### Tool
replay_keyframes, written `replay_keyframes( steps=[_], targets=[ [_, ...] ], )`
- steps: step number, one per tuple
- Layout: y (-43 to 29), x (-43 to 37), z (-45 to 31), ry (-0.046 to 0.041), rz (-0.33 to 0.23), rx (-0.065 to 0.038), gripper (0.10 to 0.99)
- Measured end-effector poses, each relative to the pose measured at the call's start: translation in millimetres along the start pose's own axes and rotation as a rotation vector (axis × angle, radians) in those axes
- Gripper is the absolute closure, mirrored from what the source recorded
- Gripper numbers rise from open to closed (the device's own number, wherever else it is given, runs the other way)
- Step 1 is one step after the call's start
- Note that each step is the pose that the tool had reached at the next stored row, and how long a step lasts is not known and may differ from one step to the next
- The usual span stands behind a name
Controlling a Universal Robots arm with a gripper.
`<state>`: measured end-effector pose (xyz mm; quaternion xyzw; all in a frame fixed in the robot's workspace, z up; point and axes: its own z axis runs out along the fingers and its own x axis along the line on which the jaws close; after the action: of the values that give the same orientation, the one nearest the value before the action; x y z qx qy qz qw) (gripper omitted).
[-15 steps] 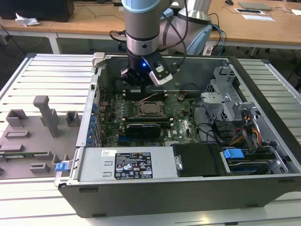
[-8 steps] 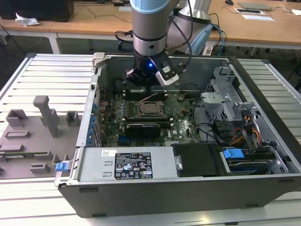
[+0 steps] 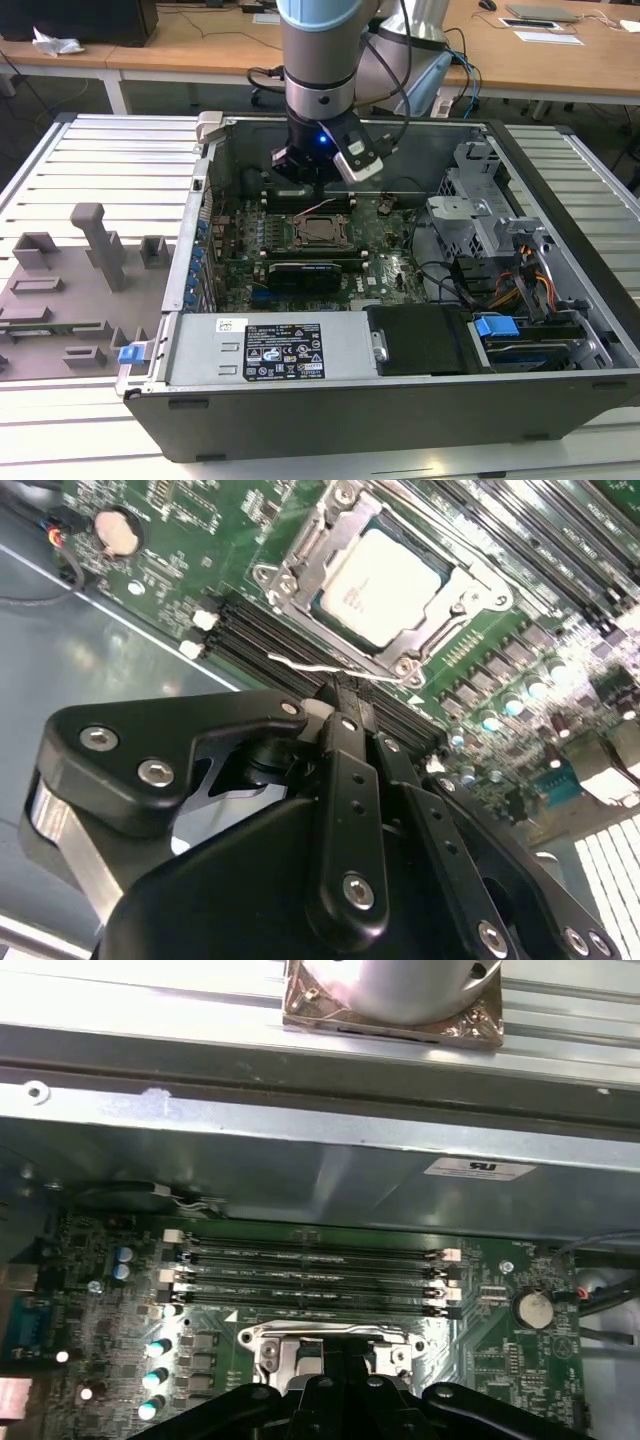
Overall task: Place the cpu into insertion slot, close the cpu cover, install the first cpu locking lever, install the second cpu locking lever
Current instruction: 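Install the first cpu locking lever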
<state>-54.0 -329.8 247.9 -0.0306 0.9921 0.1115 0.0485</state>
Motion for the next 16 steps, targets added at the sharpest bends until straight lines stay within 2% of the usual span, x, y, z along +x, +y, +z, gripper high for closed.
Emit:
replay_keyframes(
  steps=[2, 3, 5, 9, 11, 12, 13, 16],
  targets=[
    [-0.1, 0.1, 0.2, -0.025, -0.006, 0.003, 0.98],
    [-0.1, 0.2, 0.5, -0.0466, -0.011, 0.005, 0.98],
    [-0.2, 0.7, 0.9, -0.0682, -0.016, 0.006, 0.98],
    [-0.6, 5.3, 3.9, -0.1036, -0.024, 0.008, 0.98],
    [-1.0, 7.1, 5.9, -0.1112, -0.026, 0.008, 0.98],
    [-2.5, 9.2, 12.8, -0.1225, -0.028, 0.009, 0.98],
    [-0.1, 9.9, 21.0, -0.1245, -0.023, 0.01, 0.98],
    [8.0, 9.9, 27.5, -0.1284, -0.005, 0.013, 0.98]
  ],
)
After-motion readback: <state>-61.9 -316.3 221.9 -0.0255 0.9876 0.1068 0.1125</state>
